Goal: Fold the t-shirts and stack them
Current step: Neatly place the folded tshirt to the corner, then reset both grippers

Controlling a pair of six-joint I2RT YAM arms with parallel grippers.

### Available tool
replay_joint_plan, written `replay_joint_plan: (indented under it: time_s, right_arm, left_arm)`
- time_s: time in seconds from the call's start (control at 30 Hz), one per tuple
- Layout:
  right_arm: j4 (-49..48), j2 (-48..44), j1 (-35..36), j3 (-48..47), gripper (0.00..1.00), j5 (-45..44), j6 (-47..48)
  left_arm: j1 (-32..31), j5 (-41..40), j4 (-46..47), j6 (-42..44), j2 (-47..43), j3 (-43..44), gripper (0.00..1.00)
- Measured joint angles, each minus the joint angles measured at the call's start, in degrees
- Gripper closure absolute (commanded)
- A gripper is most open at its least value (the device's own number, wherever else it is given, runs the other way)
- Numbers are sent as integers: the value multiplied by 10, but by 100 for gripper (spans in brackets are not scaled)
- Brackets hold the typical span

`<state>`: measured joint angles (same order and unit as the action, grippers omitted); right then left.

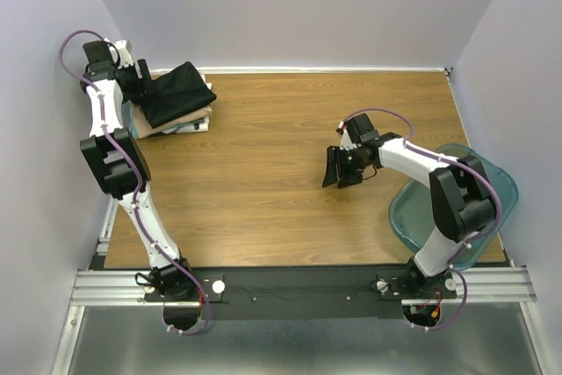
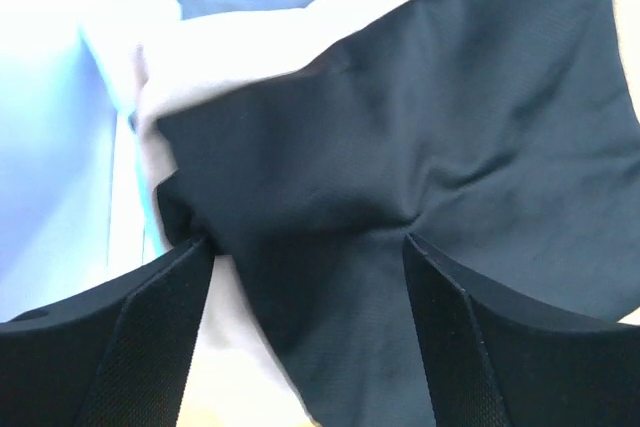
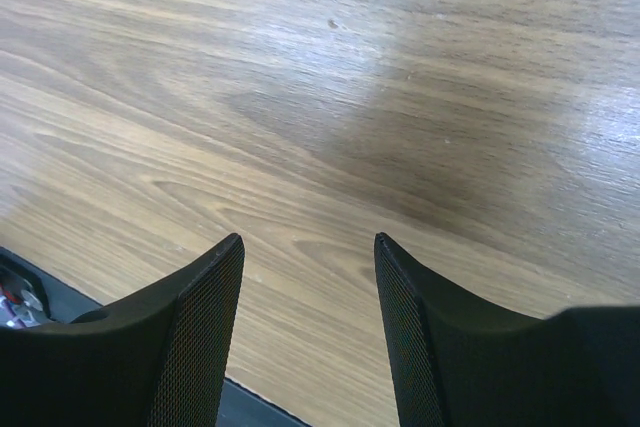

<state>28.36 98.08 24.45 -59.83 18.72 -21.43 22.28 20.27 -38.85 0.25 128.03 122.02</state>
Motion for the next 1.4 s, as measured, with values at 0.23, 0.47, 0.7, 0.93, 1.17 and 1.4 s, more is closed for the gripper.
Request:
replay_joint_plan:
  time_s: [0.23,0.47,0.7,0.93,1.17,1.4]
  right_arm:
    - [0,-33,0,0,38,-14,-2]
    - [-3,-76,0,10,38,-41,-9]
    - [-19,-98,0,23,38,-62,-21]
    - [-43,-134,0,33,37,-96,-28]
    - [-69,-173,0,59,37,-130,-36]
    - [-89,-218,0,90,37,-161,-42]
  left_arm:
    - [-7,-69,69,-36,-125,-149,14]
    - [-44,-130,195,-74,-336,-367,14]
    - [-185,-193,319,-89,-519,-596,14]
    - [-317,-253,356,-146,-664,-754,14]
    - [-417,-293,383,-215,-780,-853,13]
    - [-485,-314,387,-239,-795,-879,13]
